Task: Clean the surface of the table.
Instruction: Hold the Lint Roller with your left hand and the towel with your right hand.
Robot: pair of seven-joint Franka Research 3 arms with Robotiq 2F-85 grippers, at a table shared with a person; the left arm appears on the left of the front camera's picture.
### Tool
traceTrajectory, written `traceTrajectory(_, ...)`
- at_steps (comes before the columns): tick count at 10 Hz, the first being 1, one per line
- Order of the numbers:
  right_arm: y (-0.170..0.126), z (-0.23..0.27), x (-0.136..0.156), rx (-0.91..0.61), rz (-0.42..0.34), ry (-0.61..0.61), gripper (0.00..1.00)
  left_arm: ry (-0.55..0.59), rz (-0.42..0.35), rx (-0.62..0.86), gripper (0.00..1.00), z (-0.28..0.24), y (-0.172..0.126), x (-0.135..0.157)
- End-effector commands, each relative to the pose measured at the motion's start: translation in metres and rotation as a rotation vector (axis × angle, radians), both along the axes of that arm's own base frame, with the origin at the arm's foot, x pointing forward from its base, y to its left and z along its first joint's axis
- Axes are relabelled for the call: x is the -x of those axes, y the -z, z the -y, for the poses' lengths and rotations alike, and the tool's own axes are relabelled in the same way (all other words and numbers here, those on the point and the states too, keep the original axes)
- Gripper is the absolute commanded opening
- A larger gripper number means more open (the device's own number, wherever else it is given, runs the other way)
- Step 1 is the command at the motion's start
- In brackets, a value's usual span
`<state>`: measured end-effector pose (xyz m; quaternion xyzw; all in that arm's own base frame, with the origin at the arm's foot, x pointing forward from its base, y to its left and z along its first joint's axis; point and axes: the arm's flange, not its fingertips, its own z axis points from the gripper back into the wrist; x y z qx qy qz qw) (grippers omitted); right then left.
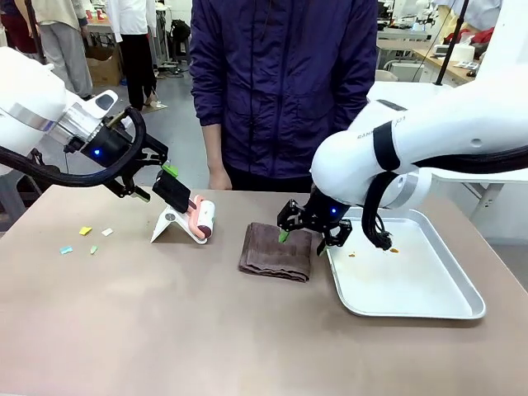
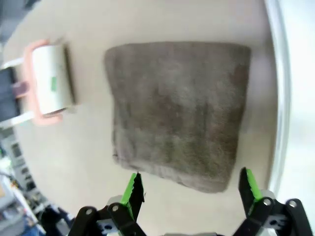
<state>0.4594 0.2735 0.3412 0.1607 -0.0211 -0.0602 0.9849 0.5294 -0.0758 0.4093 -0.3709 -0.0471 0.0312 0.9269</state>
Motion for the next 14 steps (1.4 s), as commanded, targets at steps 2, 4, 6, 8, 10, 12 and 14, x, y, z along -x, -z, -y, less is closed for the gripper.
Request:
traceTrajectory(2,-0.006,-0.032,-0.031,0.063,-0.078,0.111,1.00,0.020,-0.015,-0.008,1.00,-0.008,0.010,-0.018)
traceTrajectory(4,0.009,-0.032,-0.045,0.091,-0.115,0.176,1.00,0.035,-0.019,-0.013,1.00,-0.012,0.014,-0.023)
traceTrajectory(6,0.018,-0.030,-0.050,0.134,-0.140,0.223,1.00,0.049,-0.016,-0.014,1.00,-0.013,0.017,-0.027)
traceTrajectory(8,0.020,-0.031,-0.050,0.159,-0.152,0.211,1.00,0.062,-0.015,-0.010,1.00,-0.013,0.020,-0.031)
traceTrajectory(10,0.024,-0.034,-0.054,0.184,-0.158,0.197,1.00,0.063,0.006,0.017,1.00,-0.011,0.022,-0.032)
traceTrajectory(12,0.027,-0.036,-0.056,0.198,-0.162,0.200,1.00,0.064,0.008,0.021,1.00,-0.012,0.024,-0.033)
traceTrajectory(14,0.030,-0.034,-0.056,0.217,-0.171,0.200,1.00,0.071,0.016,0.030,1.00,-0.008,0.025,-0.034)
